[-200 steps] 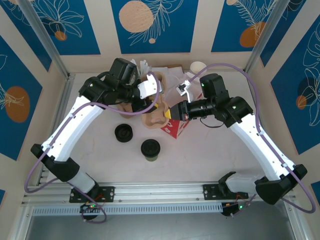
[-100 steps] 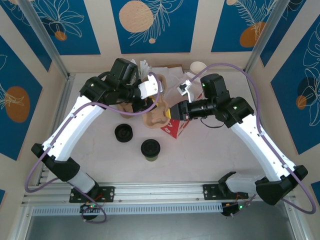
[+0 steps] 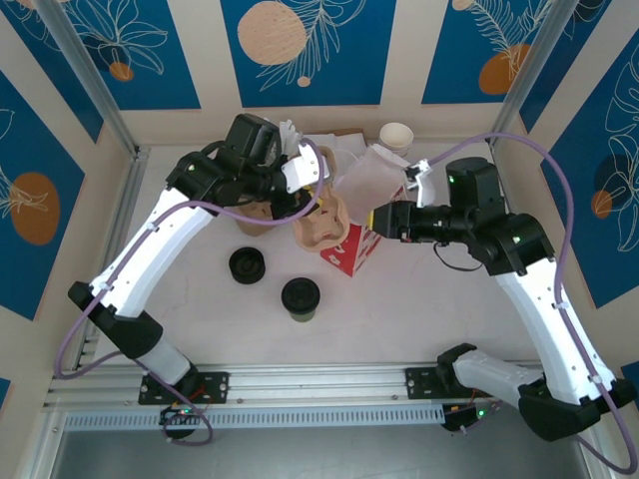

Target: Pack the takeout coffee

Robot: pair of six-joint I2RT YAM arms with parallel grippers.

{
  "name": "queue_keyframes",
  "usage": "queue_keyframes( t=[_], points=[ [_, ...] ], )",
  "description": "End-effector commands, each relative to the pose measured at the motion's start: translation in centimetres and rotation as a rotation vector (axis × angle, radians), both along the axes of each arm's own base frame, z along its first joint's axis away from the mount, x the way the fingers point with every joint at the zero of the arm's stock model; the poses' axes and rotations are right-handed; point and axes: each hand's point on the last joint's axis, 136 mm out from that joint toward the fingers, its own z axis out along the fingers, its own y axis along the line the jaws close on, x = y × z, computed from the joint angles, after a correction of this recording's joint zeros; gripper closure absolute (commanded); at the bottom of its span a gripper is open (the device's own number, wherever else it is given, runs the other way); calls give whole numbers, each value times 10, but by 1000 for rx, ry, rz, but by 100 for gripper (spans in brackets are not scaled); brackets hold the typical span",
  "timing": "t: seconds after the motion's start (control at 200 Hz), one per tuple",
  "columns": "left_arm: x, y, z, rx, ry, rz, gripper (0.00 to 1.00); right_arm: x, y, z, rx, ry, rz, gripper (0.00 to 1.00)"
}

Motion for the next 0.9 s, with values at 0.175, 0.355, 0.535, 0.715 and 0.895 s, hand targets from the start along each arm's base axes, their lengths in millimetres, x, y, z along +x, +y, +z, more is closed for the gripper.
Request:
queue_keyframes(
  t=[0.175, 0.355, 0.535, 0.715, 0.895],
  points=[
    [0, -16, 26, -103, -12, -22, 70, 49, -67, -39, -166, 109, -407, 56],
    [-1, -20, 33, -135, -6, -28, 70, 77, -63, -47, -179, 135, -418, 50],
    [-1, -23, 38, -154, 4, -34, 71, 96, -61, -66, -216, 191, -428, 46],
    [-1, -25, 40, -164, 5, -40, 71, 110, -58, -79, -219, 212, -430, 45],
    [-4, -27, 47, -187, 7, -54, 71, 122, -57, -90, -235, 233, -431, 47]
  ],
)
